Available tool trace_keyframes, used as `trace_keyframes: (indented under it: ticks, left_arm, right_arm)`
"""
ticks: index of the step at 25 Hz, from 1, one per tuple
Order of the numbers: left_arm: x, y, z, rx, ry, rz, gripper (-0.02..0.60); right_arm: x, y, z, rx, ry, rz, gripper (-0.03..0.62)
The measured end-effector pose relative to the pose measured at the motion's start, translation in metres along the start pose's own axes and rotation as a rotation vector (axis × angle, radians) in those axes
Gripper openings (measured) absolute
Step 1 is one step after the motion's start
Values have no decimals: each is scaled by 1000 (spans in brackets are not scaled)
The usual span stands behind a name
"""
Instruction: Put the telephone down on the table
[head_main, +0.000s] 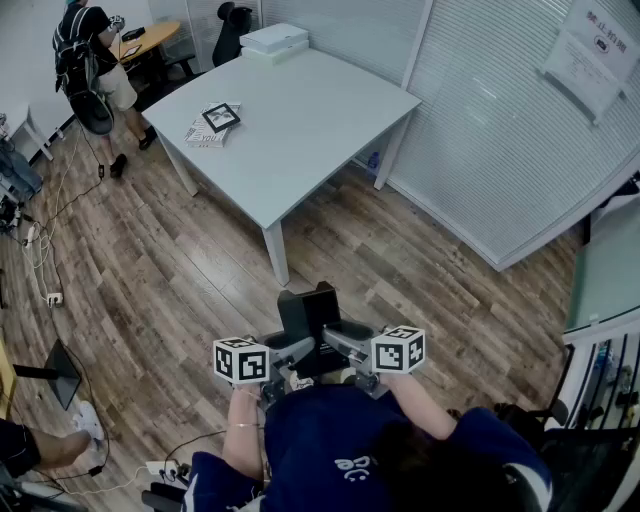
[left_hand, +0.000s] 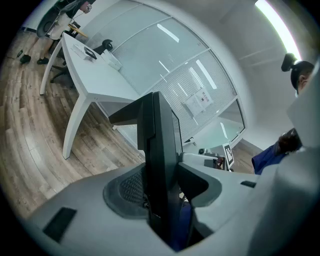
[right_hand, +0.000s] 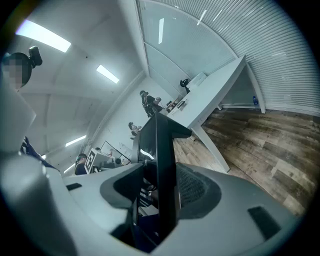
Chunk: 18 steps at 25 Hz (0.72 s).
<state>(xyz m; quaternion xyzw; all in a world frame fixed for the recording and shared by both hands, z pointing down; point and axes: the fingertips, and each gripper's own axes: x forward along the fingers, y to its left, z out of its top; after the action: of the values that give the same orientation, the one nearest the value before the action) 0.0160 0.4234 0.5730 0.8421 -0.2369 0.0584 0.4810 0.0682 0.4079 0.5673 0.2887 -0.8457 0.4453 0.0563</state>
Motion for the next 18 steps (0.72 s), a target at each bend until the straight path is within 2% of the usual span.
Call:
trace_keyframes:
  ticks: [18]
  left_arm:
    - [-11, 9, 7, 25, 18, -17, 193]
  right_arm:
    - [14, 8, 3, -43, -27, -11, 216]
